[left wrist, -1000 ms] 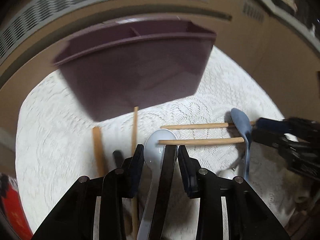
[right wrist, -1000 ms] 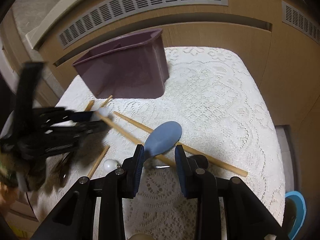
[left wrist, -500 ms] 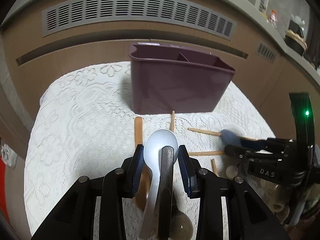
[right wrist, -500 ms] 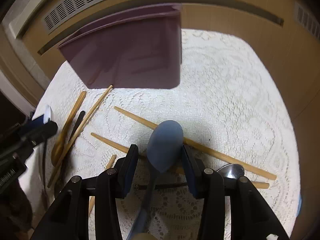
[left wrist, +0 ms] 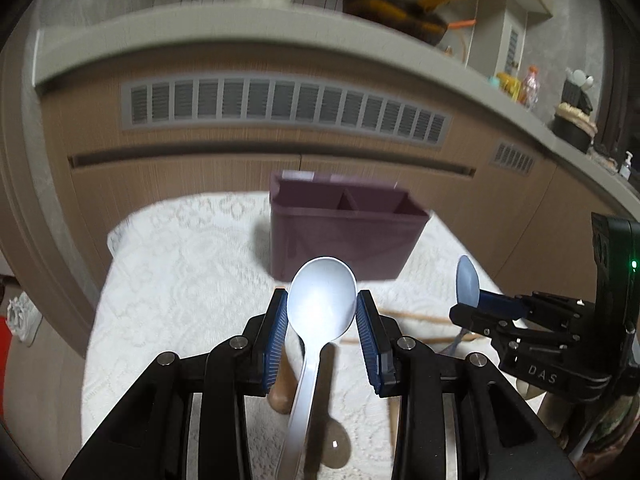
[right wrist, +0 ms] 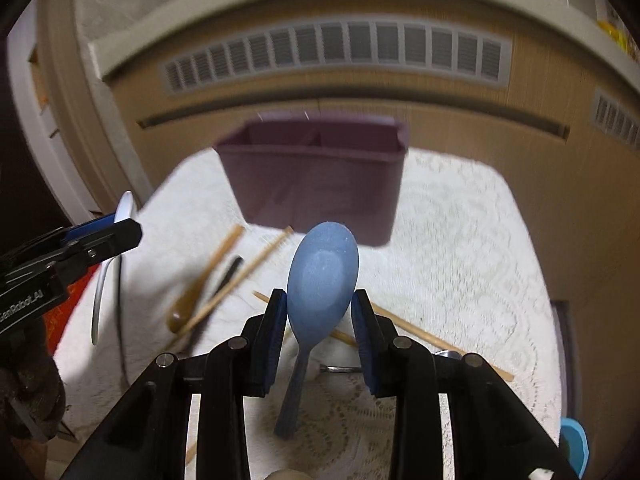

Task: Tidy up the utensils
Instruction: 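Lift both spoons and drop them into the purple caddy, opening both tools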

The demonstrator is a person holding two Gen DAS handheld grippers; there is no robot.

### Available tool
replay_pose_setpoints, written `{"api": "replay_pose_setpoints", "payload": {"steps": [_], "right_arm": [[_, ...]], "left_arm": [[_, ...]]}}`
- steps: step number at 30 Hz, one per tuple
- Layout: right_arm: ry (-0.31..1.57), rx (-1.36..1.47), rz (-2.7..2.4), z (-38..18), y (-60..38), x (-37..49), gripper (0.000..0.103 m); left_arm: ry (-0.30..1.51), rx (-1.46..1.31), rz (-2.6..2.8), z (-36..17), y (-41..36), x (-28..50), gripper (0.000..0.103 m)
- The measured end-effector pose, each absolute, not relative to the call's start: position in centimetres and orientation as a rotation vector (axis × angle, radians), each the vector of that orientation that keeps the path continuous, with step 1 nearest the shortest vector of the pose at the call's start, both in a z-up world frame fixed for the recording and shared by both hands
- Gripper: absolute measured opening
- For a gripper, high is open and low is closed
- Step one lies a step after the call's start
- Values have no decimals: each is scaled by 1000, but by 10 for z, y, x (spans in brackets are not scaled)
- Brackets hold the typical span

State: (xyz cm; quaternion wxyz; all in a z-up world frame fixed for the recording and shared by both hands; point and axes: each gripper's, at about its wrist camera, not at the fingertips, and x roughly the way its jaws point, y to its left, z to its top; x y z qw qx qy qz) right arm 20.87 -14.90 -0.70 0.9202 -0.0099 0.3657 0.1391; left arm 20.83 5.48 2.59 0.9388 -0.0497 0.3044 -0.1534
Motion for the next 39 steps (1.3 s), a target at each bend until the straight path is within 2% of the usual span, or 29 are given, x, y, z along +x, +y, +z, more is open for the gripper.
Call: {"api": "replay_pose_setpoints", "payload": {"steps": [5, 11, 14, 17, 21, 25, 32, 39], "right_arm": [[615, -26, 315, 39, -143, 199, 31], [396, -73, 289, 122, -144, 220, 31], [294, -98, 253, 157, -146, 240, 31], [251, -115, 227, 168, -149, 261, 31], [268, -127, 204, 155, -153, 288, 31], [342, -122, 198, 122, -156, 318, 31], [482, -114, 214, 63, -155, 346, 31], [572, -114, 222, 24, -151, 352, 31]], "left_arm": [[490, -113, -338, 77, 52, 206, 35], [274, -147, -372, 156, 50, 243, 36], [215, -198, -421, 178, 52, 271, 36], [183, -249, -453, 185, 52, 303, 36], [192, -294, -431, 173, 46, 348, 36], [213, -294, -363, 139, 36, 381, 36], [284, -311, -294, 61, 30, 404, 36], [383, -282, -268, 15, 22, 414, 36]]}}
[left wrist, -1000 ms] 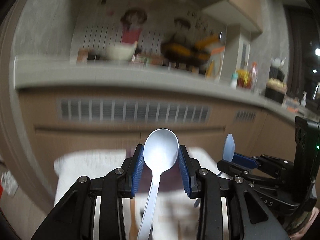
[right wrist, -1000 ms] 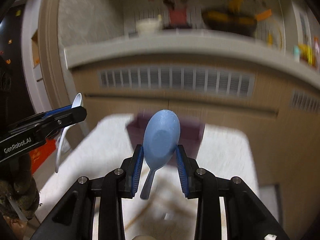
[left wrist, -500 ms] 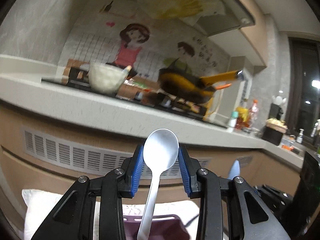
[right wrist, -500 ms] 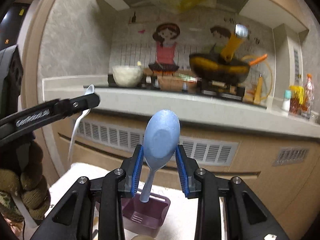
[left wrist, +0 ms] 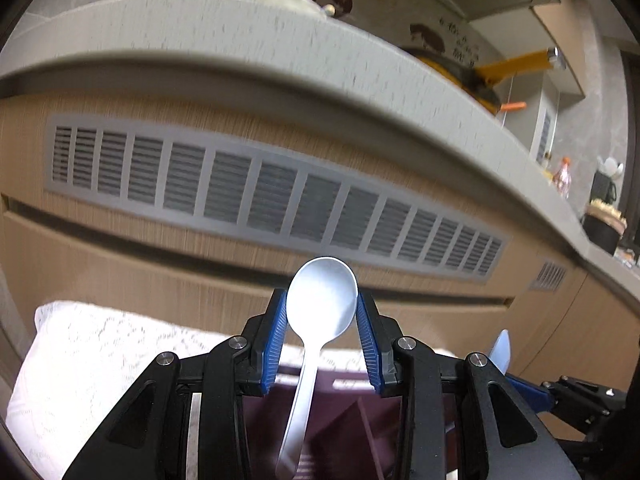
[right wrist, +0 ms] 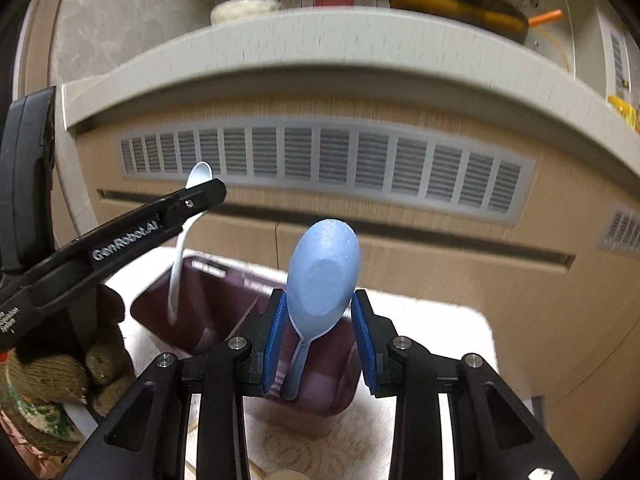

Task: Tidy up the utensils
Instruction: 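Lift both spoons and drop them into the purple caddy, opening both tools, then grasp the black-handled metal spoon with the left tool while the right tool reaches the ball-handled spoon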

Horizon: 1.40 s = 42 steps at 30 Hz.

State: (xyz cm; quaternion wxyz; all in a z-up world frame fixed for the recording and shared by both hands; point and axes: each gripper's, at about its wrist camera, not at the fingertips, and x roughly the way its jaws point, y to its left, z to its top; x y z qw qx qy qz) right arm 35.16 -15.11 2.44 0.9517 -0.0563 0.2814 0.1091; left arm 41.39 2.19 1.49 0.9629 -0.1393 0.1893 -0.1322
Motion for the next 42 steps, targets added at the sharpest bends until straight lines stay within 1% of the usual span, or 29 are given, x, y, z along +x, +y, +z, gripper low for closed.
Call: {"api": "replay_pose_setpoints", "payload": {"steps": [3, 4, 6, 8, 11, 13, 15, 17, 18, 20, 22, 23, 25, 27, 29, 32, 37, 42], "right_arm": [[587, -129, 219, 16, -151, 348, 32], [592, -130, 221, 15, -151, 347, 32], [599, -133, 225, 12, -152, 344, 32], [594, -132, 223, 13, -154, 340, 34], [571, -130, 224, 19, -158, 327, 45], [553, -131, 216, 23, -163, 317, 55], [543, -132, 211, 28, -168, 307, 59], [534, -132, 205, 31, -173, 296, 63], [527, -133, 201, 31, -176, 287, 66], [512, -143, 190, 31, -179, 275, 76], [486, -157, 169, 29, -182, 260, 90], [472, -165, 155, 28, -183, 253, 92], [440, -181, 128, 23, -185, 240, 102], [416, -190, 108, 17, -188, 226, 102], [437, -185, 115, 11, -190, 218, 102], [556, -182, 159, -3, -196, 217, 102], [704, -123, 152, -30, -217, 217, 102], [753, -106, 122, -43, -233, 205, 102]], "left_arm": [[413, -264, -266, 3, 22, 410, 40], [425, -264, -269, 2, 22, 409, 45], [438, -276, -266, 0, 24, 404, 49], [443, -290, -262, 3, 28, 396, 55], [454, -309, -246, 13, 37, 381, 63], [473, -301, -230, 18, 41, 371, 66], [499, -285, -216, 22, 45, 357, 67], [523, -267, -199, 22, 48, 341, 71], [537, -257, -193, 21, 49, 333, 72], [568, -236, -189, 17, 49, 316, 74], [601, -217, -196, 10, 48, 304, 76], [624, -199, -205, 4, 46, 295, 76], [661, -168, -229, -4, 40, 282, 76], [716, -122, -272, -16, 30, 267, 76], [753, -85, -295, -27, 23, 256, 76], [797, -44, -329, -41, 12, 235, 76], [829, 45, -428, -50, -9, 216, 76], [872, 45, -482, -56, -21, 215, 76]]}}
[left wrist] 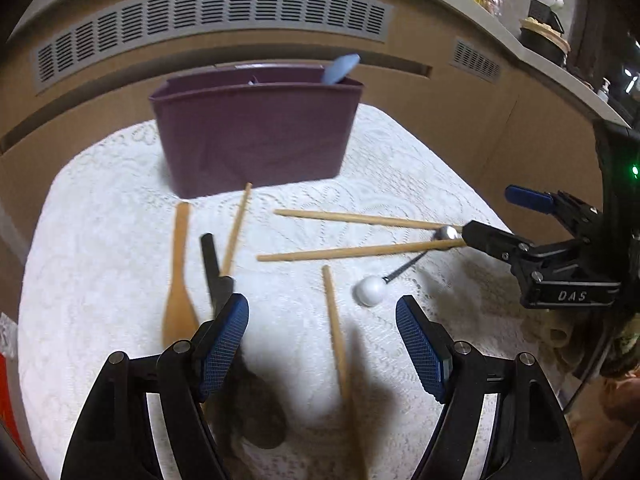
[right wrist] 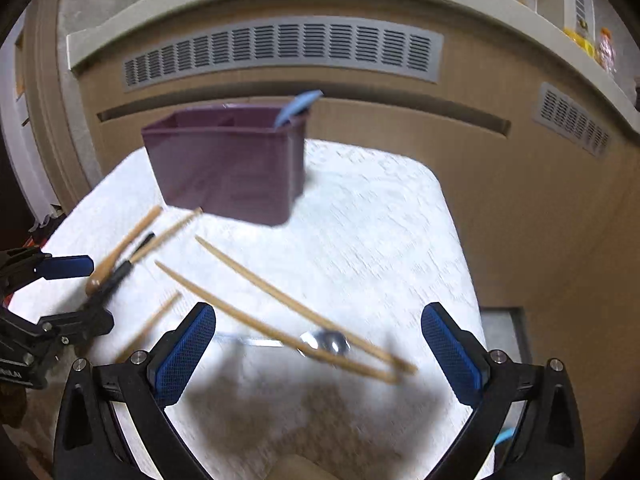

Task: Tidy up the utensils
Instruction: 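Grasp the black-handled metal spoon with the left tool while the right tool reaches the ball-handled spoon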

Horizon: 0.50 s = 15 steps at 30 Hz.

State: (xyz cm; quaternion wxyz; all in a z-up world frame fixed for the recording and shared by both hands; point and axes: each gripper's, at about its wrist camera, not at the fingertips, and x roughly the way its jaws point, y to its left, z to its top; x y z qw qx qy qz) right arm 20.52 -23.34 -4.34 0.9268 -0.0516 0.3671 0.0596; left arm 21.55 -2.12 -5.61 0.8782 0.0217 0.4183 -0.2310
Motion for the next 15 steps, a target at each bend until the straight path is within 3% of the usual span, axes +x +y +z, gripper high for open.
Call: {"api": "replay_pose_setpoints", "payload": {"steps": [2, 6, 8, 10, 11, 15], "right_arm": [[765, -106, 132, -47, -236, 202, 98], [811, -162, 238, -54, -217, 199, 67], [826, -216, 317, -57, -198, 197, 57], [845, -271, 384, -61, -183, 197, 25], [852, -301, 417, -63, -175, 197, 21], [834, -444, 484, -71, -151, 195, 20]], "left_arm": [[887, 45, -483, -59, -24, 218, 76], [900, 53, -447, -61, -19, 216, 76], [896, 50, -412, -60, -10, 214, 76], [889, 35, -382, -57, 3, 212, 76], [886, 26, -368, -56, 9, 212, 76], [886, -27, -286, -54, 42, 214, 76]]}}
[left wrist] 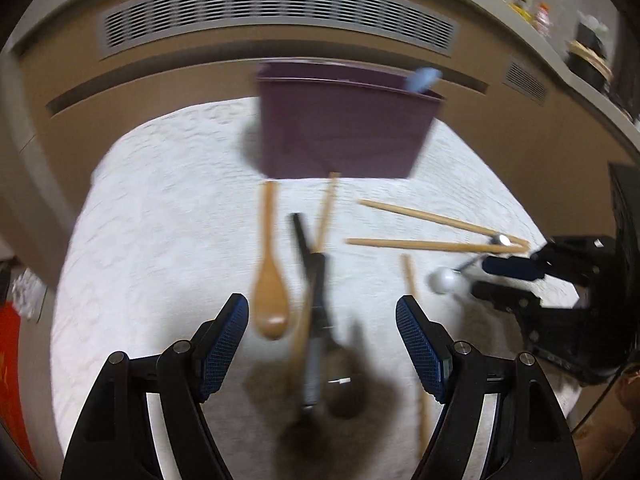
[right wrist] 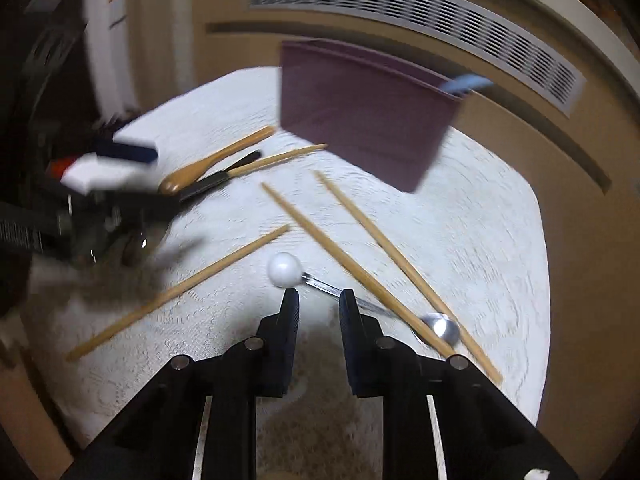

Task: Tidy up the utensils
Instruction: 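Grasp the black-handled metal spoon with the left tool while the right tool reaches the ball-handled spoon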

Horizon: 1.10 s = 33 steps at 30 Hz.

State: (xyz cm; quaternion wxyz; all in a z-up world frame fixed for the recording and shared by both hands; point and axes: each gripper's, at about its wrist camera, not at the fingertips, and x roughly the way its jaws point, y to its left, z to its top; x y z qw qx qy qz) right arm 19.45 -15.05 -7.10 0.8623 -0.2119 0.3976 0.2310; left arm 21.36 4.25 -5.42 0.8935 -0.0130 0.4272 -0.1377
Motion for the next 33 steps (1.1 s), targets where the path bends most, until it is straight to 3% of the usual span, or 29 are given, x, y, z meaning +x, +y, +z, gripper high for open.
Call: {"api": "replay_pose_setpoints", "payload": {"steps": [16, 21, 23, 25, 33], "right_arm": [[839, -600, 612, -81, -118, 218, 22], [901, -488, 611, -77, -119, 237, 22], [919, -394, 607, -71, -125, 244, 22], [927, -310, 606, -64, -130, 249, 5], [876, -199, 602, -51, -148, 247, 5]], "left_arm": [[947, -179, -229, -72, 97, 216, 76], [953, -157, -339, -67, 82, 206, 76], [959, -104, -360, -65, 71, 204, 61], [982, -79, -376, -67, 63, 206, 48], [1033, 32, -402, -68, 38, 229, 40]]}}
